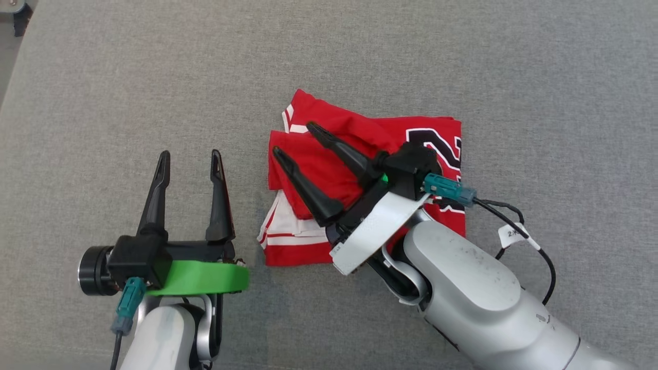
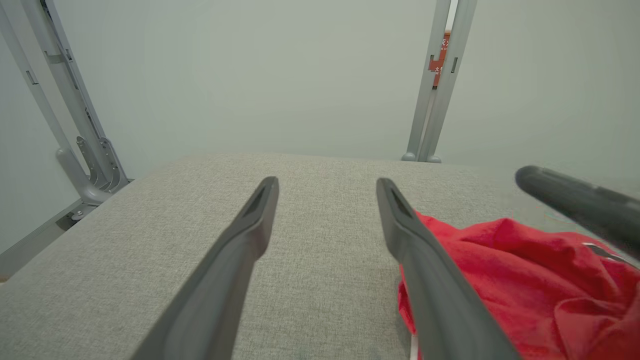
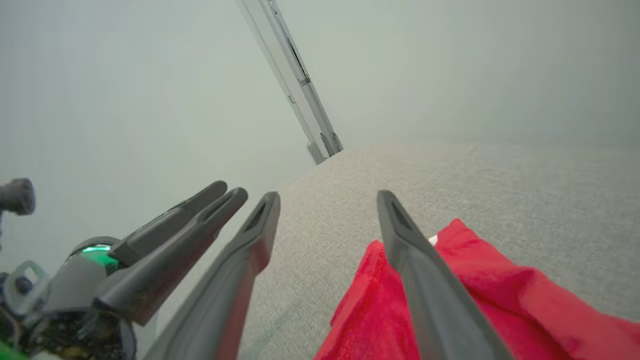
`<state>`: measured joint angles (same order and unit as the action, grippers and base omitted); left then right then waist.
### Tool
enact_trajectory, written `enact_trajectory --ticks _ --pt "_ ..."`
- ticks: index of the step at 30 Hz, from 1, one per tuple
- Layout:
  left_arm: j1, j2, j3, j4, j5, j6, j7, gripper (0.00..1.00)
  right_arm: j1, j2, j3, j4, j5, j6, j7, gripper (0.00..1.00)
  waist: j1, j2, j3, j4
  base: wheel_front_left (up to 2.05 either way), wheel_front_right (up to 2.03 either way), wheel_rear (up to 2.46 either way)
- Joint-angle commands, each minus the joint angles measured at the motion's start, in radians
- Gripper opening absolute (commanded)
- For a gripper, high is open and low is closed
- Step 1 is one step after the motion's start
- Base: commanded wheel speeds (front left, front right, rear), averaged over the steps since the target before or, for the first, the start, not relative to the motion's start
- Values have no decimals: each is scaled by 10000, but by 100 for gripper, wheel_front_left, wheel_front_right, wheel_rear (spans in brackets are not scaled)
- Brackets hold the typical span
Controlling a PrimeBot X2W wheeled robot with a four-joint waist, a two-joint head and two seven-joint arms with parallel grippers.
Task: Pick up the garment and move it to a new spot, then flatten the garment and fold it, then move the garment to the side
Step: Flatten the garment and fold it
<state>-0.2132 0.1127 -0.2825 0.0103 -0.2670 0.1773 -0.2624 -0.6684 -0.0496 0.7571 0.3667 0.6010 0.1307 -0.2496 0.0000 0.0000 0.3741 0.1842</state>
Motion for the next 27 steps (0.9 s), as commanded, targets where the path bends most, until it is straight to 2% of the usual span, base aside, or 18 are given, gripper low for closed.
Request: enact_trajectory --ticks 1,4,12,18,22,27 --pt "70 61 101 -1 101 12 -23 100 -23 -35 -194 -407 -262 1 -97 100 0 0 -70 -217 0 0 0" --pt "132 126 192 11 144 18 -23 100 366 -329 -938 -1316 -784 1 -135 100 0 0 -137 -414 0 0 0" --pt "315 321 414 -61 250 99 -23 100 2702 -1440 -4820 -3660 -2288 1 34 100 0 0 -361 -967 0 0 0" --pt "582 519 500 -147 263 185 25 100 4912 -1511 -7384 -4659 -2969 1 645 100 0 0 -538 -1357 0 0 0" --pt "768 602 504 -277 283 266 129 100 6018 -1225 -8215 -5203 -3198 1 1019 100 0 0 -619 -1530 0 0 0" --pt "910 705 527 -382 244 304 217 100 6605 -972 -8409 -5609 -3305 1 1284 100 0 0 -686 -1608 0 0 0"
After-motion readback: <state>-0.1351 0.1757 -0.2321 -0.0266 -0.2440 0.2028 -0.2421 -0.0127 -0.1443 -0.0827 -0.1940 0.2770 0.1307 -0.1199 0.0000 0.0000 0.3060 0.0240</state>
